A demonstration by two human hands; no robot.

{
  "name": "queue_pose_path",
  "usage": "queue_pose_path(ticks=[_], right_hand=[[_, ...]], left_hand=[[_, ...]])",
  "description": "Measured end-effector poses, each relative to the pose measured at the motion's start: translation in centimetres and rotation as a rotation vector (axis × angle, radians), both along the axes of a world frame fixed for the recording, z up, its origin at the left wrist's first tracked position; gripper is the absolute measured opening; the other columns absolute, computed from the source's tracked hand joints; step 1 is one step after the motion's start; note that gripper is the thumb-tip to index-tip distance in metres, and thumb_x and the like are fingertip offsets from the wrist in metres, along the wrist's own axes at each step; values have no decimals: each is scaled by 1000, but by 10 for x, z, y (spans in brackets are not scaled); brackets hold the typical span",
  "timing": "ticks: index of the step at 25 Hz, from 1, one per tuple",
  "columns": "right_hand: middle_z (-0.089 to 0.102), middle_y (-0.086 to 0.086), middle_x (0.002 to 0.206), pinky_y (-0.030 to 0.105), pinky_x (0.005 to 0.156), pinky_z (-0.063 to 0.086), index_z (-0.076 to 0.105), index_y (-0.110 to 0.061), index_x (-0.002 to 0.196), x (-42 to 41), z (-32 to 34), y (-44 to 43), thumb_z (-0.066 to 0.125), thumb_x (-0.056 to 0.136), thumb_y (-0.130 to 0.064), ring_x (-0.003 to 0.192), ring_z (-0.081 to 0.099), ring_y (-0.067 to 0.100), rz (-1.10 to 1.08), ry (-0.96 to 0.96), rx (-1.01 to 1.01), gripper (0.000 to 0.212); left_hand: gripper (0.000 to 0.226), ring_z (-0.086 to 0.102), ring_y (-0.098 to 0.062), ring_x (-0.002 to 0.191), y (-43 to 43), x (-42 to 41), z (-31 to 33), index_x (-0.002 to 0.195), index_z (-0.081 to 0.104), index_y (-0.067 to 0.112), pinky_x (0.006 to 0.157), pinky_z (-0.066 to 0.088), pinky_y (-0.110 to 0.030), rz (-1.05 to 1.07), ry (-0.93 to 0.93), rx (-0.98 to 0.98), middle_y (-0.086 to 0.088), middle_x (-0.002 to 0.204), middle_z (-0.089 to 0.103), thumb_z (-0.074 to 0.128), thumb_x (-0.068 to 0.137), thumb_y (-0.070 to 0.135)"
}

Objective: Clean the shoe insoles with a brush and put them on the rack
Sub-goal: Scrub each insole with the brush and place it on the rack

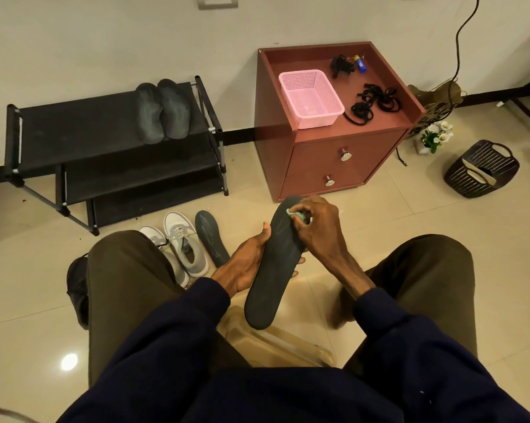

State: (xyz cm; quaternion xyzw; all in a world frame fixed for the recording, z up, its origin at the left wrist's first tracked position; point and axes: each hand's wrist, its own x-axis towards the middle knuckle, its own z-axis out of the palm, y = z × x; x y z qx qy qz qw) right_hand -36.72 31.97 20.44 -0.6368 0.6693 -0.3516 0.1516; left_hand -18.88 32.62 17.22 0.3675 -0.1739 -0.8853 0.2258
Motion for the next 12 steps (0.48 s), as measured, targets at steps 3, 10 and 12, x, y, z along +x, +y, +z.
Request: queue_pose_path(ticks=[3,10,12], right_hand=[[73,1,96,18,78,58,79,-12,96,5,3,4,80,84,-9,83,65,6,21,-28,22,13],[72,-2,90,15,71,57,79,-13,92,1,9,-3,82,83,-11,75,64,2,-8,-43,63,9],[73,1,90,9,71,54,77,-11,97,-3,7,-1,83,83,-12,76,64,2,-62,-66,51,15]], left_hand=[[61,64,-42,120,1,1,4,143,52,15,110,41,-64,-22,10,-6,-22,136,63,36,103,58],[64,60,-42,126,0,5,1,147,49,13,112,40,-61,-39,17,-12,-22,140,60,33,105,58],[66,60,-41,126,1,5,2,147,48,12,111,41,-60,-72,17,-27,-22,141,59,32,105,60]])
